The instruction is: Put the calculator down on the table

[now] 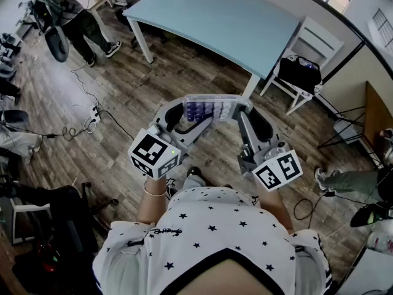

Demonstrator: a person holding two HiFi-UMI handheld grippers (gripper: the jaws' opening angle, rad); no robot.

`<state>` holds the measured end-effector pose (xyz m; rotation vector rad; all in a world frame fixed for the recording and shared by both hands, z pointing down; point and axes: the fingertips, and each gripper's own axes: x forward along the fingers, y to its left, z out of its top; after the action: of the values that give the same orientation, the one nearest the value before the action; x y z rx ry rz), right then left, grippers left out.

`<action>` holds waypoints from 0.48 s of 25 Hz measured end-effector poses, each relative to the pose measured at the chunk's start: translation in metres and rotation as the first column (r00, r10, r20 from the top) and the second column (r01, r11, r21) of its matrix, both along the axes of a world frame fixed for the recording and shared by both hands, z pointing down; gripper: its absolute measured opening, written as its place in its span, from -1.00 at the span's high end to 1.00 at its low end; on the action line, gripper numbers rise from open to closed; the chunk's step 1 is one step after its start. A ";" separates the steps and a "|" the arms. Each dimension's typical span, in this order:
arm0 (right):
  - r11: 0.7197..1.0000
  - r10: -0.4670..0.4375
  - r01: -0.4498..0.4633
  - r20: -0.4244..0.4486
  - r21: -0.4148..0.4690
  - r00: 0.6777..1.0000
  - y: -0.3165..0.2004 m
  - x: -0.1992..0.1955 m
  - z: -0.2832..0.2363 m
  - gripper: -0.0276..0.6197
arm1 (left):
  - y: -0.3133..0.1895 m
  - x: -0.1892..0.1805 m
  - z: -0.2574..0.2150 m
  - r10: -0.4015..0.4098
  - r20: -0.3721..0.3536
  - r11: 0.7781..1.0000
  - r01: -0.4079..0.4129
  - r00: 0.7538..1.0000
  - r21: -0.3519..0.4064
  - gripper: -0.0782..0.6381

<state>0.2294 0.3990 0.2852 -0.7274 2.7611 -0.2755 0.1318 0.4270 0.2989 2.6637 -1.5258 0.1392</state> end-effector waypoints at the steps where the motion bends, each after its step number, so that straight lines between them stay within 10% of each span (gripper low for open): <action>1: 1.000 0.000 0.000 0.000 -0.001 1.000 0.001 0.001 0.001 0.65 | 0.001 0.001 0.001 0.000 -0.001 1.000 0.000 1.000 0.000 0.03; 12: 1.000 0.006 -0.006 0.000 -0.002 1.000 -0.001 -0.008 0.002 0.66 | -0.002 -0.007 0.003 0.008 -0.005 1.000 -0.008 1.000 0.002 0.03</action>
<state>0.2218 0.3979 0.2872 -0.7368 2.7588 -0.2770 0.1248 0.4247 0.3016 2.6702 -1.5144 0.1306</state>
